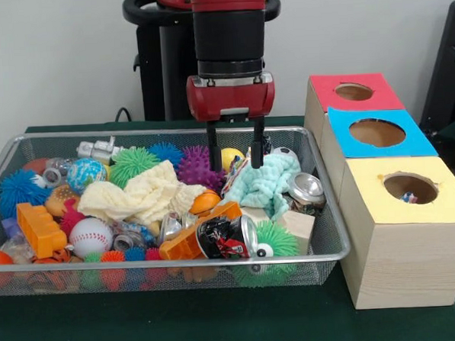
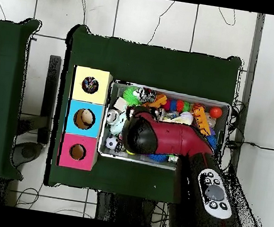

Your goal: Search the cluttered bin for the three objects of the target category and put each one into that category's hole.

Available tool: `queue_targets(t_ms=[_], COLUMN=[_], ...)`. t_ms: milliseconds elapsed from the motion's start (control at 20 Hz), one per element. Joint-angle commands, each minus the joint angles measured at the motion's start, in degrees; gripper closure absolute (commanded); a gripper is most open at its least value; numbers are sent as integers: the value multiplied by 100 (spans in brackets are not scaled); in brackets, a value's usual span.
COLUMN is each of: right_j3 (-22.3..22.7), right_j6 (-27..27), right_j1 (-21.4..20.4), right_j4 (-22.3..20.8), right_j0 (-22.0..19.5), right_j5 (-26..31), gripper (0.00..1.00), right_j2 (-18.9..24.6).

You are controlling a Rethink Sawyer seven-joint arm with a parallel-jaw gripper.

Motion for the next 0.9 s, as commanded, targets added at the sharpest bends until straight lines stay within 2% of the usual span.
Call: queue_targets(t_ms=[50,450,750,900], right_j3=[337,293,286,467], right_j6=[352,98,8,35], right_j1=[297,369,529,528], right_j4=[-168,4,92,88], right_j0=[-187,-274,-350,-429], right_j5=[248,889,1128,1009], gripper=[0,0,0,0], right_j2=[-141,16,209,314])
